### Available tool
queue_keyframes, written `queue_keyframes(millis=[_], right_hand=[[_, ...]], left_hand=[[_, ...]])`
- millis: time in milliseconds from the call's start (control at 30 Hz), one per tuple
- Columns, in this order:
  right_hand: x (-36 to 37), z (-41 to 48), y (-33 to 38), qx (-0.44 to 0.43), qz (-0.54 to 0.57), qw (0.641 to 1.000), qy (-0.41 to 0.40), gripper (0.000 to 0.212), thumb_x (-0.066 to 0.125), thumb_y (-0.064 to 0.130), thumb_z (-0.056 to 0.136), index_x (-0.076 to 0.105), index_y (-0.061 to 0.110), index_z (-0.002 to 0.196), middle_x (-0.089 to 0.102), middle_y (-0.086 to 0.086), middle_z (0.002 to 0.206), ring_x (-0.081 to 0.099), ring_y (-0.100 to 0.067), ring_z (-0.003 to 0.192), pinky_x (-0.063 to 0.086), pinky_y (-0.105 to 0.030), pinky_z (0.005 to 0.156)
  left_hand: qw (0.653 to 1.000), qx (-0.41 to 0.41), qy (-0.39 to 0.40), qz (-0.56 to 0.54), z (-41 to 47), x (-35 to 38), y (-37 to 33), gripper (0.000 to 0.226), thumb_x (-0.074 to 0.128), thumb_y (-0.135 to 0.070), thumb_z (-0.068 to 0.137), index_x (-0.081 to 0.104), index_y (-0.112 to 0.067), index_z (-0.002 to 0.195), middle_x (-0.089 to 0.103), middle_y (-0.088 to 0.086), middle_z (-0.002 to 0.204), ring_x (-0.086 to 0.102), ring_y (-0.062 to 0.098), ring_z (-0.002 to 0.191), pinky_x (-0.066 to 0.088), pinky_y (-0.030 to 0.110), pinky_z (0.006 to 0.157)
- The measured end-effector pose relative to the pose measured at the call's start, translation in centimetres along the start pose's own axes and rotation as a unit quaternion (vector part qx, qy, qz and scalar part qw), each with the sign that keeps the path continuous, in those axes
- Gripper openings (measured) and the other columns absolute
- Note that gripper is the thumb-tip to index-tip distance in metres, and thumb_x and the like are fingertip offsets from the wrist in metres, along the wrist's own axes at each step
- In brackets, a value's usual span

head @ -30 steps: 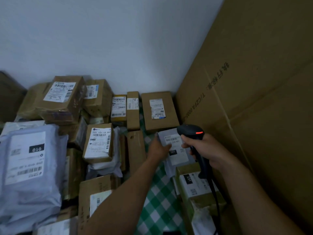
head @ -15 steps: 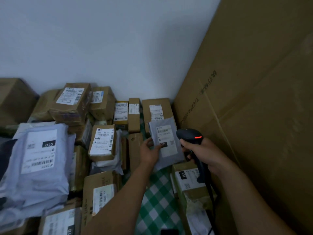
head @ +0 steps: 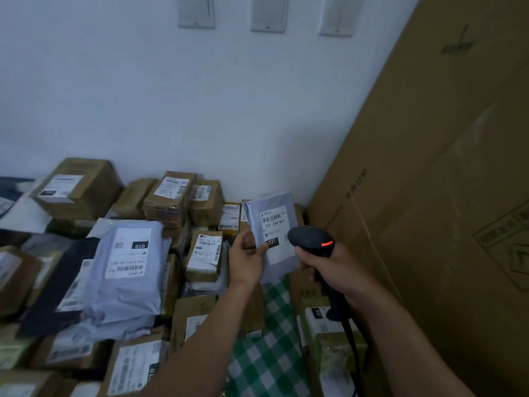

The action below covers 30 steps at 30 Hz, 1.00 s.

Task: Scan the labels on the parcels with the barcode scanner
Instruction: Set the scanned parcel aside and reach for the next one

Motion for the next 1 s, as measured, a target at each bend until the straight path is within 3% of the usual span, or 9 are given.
queue_keyframes(millis=[100,233,433,633,700,867,1000], right_hand=[[1.0,-1.3,1.1,-0.016,-0.011,1.000,0.014,0.017,0.074,0.032,0.094,0.073,0.017,0.103,0.074,-0.003,0.078,0.062,-0.013,0.063,0.051,-0.031,0.064],[1.4,-2.6,1.3,-0.018,-0.022,0.999,0.017,0.018,0.074,0.033,0.094,0.072,0.018,0.105,0.073,-0.004,0.076,0.062,-0.014,0.064,0.051,-0.031,0.063],[1.8,-3.9,1.5,-0.014,-0.025,0.999,0.026,0.020,0.073,0.033,0.094,0.072,0.017,0.106,0.072,-0.004,0.075,0.062,-0.014,0.063,0.050,-0.027,0.057],[1.6,-4.3,0.9,0.003,-0.022,0.999,0.023,0.028,0.075,0.038,0.092,0.071,0.016,0.109,0.073,-0.005,0.080,0.065,-0.013,0.066,0.052,-0.026,0.059],[1.5,-4.3,0.8,0.006,-0.017,1.000,0.021,0.028,0.075,0.038,0.092,0.071,0.016,0.109,0.073,-0.005,0.080,0.065,-0.013,0.066,0.052,-0.025,0.057],[1.5,-4.2,0.5,0.021,-0.010,0.999,0.027,0.030,0.075,0.037,0.092,0.071,0.013,0.108,0.072,-0.002,0.074,0.064,-0.012,0.063,0.051,-0.024,0.056],[1.5,-3.6,0.2,0.031,0.006,0.999,0.030,0.030,0.075,0.037,0.092,0.069,0.015,0.112,0.073,-0.004,0.079,0.064,-0.012,0.064,0.051,-0.024,0.056]], left_hand=[[1.000,-0.010,-0.006,-0.008,-0.9,-0.4,-0.4,0.038,0.076,-0.002,0.088,0.056,-0.023,0.112,0.065,-0.013,0.102,0.067,0.018,0.103,0.059,0.040,0.091],[1.000,-0.003,-0.005,0.000,-2.3,-1.0,-0.9,0.038,0.075,-0.002,0.089,0.055,-0.022,0.116,0.065,-0.009,0.105,0.067,0.015,0.097,0.058,0.024,0.077],[1.000,-0.001,0.020,0.019,-3.6,-1.0,-1.0,0.040,0.073,-0.004,0.091,0.054,-0.028,0.117,0.062,-0.013,0.106,0.067,0.021,0.109,0.061,0.036,0.086],[0.999,0.002,0.017,0.049,-4.0,-1.2,-1.0,0.044,0.073,-0.006,0.091,0.055,-0.018,0.130,0.061,-0.006,0.114,0.062,0.018,0.113,0.058,0.033,0.089],[0.999,0.004,0.023,0.048,-4.1,-1.1,-0.9,0.044,0.073,-0.006,0.091,0.055,-0.018,0.130,0.061,-0.004,0.116,0.062,0.020,0.114,0.058,0.031,0.087],[0.999,-0.015,0.023,0.034,-4.0,-1.2,0.2,0.043,0.074,-0.004,0.090,0.053,-0.027,0.120,0.064,0.003,0.128,0.063,0.026,0.119,0.059,0.049,0.095],[0.999,-0.018,0.021,0.037,-3.6,-1.1,0.4,0.043,0.074,-0.005,0.091,0.053,-0.028,0.121,0.063,0.005,0.131,0.063,0.026,0.121,0.059,0.048,0.094]])
Point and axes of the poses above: each hand's wrist, its own z-axis towards the middle knuckle, its own x-axis out of the palm, y = z × x, the point moved 8 cm from there along z, towards the middle knuckle
